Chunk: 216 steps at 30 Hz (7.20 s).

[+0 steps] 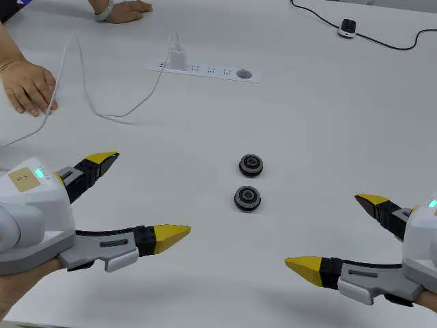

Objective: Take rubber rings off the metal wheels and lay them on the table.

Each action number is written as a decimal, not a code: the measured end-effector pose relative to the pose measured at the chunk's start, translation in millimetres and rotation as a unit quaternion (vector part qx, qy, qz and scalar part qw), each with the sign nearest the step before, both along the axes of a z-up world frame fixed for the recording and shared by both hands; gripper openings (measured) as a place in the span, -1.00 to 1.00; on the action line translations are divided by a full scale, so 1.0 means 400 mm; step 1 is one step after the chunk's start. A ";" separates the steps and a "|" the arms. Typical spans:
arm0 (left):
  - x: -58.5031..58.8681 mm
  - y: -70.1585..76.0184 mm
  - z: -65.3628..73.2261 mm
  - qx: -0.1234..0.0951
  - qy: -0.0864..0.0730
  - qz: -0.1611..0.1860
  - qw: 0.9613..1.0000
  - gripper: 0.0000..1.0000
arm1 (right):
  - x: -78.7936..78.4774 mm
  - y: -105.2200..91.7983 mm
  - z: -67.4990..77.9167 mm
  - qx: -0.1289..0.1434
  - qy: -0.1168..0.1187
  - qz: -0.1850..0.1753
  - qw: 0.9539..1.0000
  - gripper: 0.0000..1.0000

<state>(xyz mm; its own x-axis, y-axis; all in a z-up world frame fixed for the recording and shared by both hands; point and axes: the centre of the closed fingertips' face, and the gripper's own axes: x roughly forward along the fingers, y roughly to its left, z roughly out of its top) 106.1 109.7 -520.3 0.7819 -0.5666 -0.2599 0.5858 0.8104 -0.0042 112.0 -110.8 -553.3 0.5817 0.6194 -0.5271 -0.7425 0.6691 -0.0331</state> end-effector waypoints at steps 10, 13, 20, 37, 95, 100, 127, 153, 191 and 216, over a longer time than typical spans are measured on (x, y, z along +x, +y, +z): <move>0.001 -0.010 -0.003 0.004 0.001 -0.004 1.000 1.00 | 0.003 -0.011 0.005 0.000 0.000 -0.002 1.000 0.95; -0.001 -0.011 -0.003 0.003 0.002 -0.004 1.000 1.00 | 0.004 -0.009 0.006 0.001 -0.001 -0.001 1.000 0.94; -0.004 -0.005 -0.009 0.010 0.007 -0.007 1.000 1.00 | 0.000 -0.002 0.003 0.000 0.000 0.001 1.000 0.94; 0.015 -0.012 -0.009 0.011 0.010 -0.013 1.000 0.96 | -0.001 0.006 -0.007 0.016 0.012 -0.005 1.000 0.86; 0.157 -0.300 -0.149 0.065 0.033 -0.173 0.982 -0.16 | 0.048 0.022 -0.065 0.111 0.075 -0.038 0.990 0.47; 0.157 -0.310 -0.154 0.070 0.031 -0.181 0.980 -0.28 | 0.047 0.028 -0.068 0.116 0.078 -0.038 0.990 0.45; 0.155 -0.332 -0.182 0.082 0.041 -0.212 0.973 -0.62 | 0.059 0.039 -0.073 0.133 0.090 -0.034 0.986 0.39; 0.149 -0.340 -0.189 0.099 0.037 -0.229 0.968 -0.64 | 0.074 0.087 -0.057 0.167 0.103 -0.014 0.981 0.42; 0.162 -0.337 -0.201 0.133 0.051 -0.267 0.953 -0.72 | 0.119 0.194 -0.065 0.253 0.175 0.013 0.951 0.41; 0.162 -0.336 -0.197 0.140 0.045 -0.276 0.950 -0.73 | 0.109 0.248 -0.080 0.268 0.235 0.028 0.934 0.29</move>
<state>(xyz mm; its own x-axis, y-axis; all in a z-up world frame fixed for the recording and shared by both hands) 170.9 -24.7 -598.9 0.3528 -0.7829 -0.5124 0.9296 0.3558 0.0964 155.5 -11.7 -585.5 0.3224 0.8904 -0.3215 -0.6247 0.4552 0.6345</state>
